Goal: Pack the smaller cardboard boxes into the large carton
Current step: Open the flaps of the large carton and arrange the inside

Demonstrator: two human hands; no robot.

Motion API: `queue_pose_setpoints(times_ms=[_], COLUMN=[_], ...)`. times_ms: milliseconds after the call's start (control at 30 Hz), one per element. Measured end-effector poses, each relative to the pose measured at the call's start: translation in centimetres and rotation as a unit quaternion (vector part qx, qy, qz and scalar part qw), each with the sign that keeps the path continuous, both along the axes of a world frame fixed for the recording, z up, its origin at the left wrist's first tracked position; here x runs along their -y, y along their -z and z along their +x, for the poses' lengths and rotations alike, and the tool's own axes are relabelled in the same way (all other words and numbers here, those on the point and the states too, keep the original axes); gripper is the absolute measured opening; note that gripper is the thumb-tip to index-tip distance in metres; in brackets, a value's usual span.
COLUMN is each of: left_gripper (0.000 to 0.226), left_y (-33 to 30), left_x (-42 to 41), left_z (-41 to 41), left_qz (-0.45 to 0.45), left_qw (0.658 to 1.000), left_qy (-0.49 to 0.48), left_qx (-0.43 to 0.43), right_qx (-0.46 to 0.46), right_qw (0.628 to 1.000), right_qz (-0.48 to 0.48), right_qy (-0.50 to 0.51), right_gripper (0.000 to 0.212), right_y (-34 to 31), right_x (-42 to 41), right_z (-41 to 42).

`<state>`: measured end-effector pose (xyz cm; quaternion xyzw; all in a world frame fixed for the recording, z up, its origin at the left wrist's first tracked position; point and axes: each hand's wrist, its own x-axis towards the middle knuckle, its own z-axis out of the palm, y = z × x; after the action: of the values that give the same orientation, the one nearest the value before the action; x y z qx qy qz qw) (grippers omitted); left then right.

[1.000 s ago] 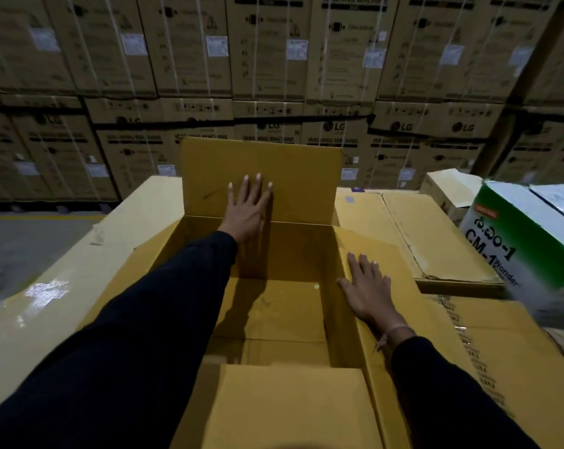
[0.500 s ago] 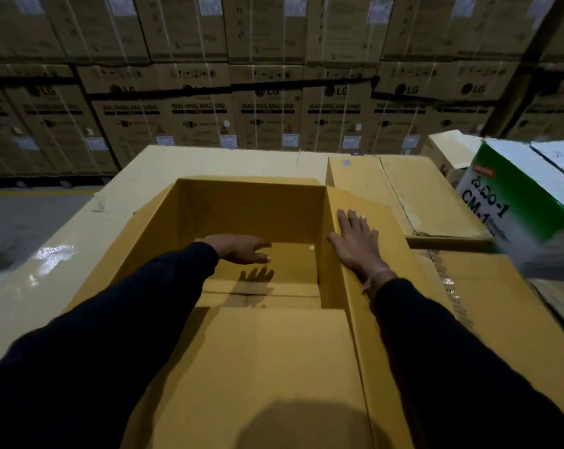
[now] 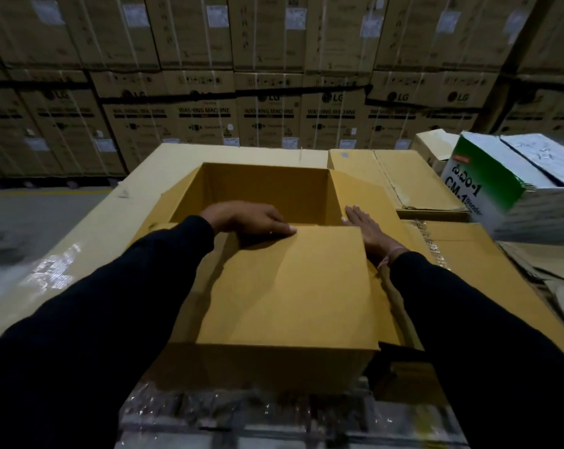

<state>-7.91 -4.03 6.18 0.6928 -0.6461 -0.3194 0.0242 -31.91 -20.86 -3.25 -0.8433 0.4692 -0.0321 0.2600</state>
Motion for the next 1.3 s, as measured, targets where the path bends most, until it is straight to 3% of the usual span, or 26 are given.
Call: queue_pose_setpoints(times_ms=[100,200,300,467,567,667,767,933,1100,1233,1300], left_gripper=[0.04,0.045,0.045,0.045,0.044,0.051,0.068,0.104,0.101,0.087,0.101], left_y=[-4.2,-7.5,-9.6,-10.9,-9.8,-7.5,-4.1,3.2,7.5,9.3,10.5], left_x=[-2.5,-6.1,-10.3,-17.8,-22.5,-25.9,-27.8,-28.7,-23.6,-19.2,-18.1], left_z=[-1.3,-2.7,-4.6,-8.4,-10.5,-12.6,-14.6,-15.8,-14.2,-12.0,-11.3], left_qz=[-0.043,-0.072,-0.104,-0.085,-0.064,0.01,0.073,0.114,-0.075,-0.156,-0.181], left_qw=[0.999,0.997,0.993,0.993,0.992,0.99,0.974,0.968,0.977,0.967,0.956], left_qy=[0.016,0.025,0.039,0.08,0.103,0.132,0.179,0.181,0.108,0.017,0.008], left_qx=[0.022,0.031,0.042,0.029,0.035,0.057,0.122,0.135,0.166,0.201,0.23], right_qx=[0.058,0.158,0.188,0.097,0.099,0.051,0.023,-0.016,-0.028,-0.04,-0.036], right_qw=[0.997,0.975,0.967,0.989,0.989,0.991,0.995,0.998,0.996,0.994,0.994], right_qz=[0.056,0.136,0.139,0.093,0.075,0.087,0.036,0.002,-0.007,-0.005,-0.011], right_qy=[0.008,0.071,0.101,0.054,0.08,0.09,0.087,0.067,0.088,0.1,0.107], right_gripper=[0.052,0.058,0.058,0.067,0.074,0.067,0.07,0.073,0.075,0.08,0.081], right_y=[-0.3,0.9,1.9,1.7,1.7,1.5,1.4,2.0,2.5,2.8,3.2], right_x=[-3.4,-6.5,-9.1,-13.8,-16.4,-18.3,-19.9,-21.1,-21.7,-21.6,-21.4], right_z=[-2.5,-5.2,-6.7,-8.6,-9.8,-10.0,-10.0,-10.7,-10.7,-10.6,-10.5])
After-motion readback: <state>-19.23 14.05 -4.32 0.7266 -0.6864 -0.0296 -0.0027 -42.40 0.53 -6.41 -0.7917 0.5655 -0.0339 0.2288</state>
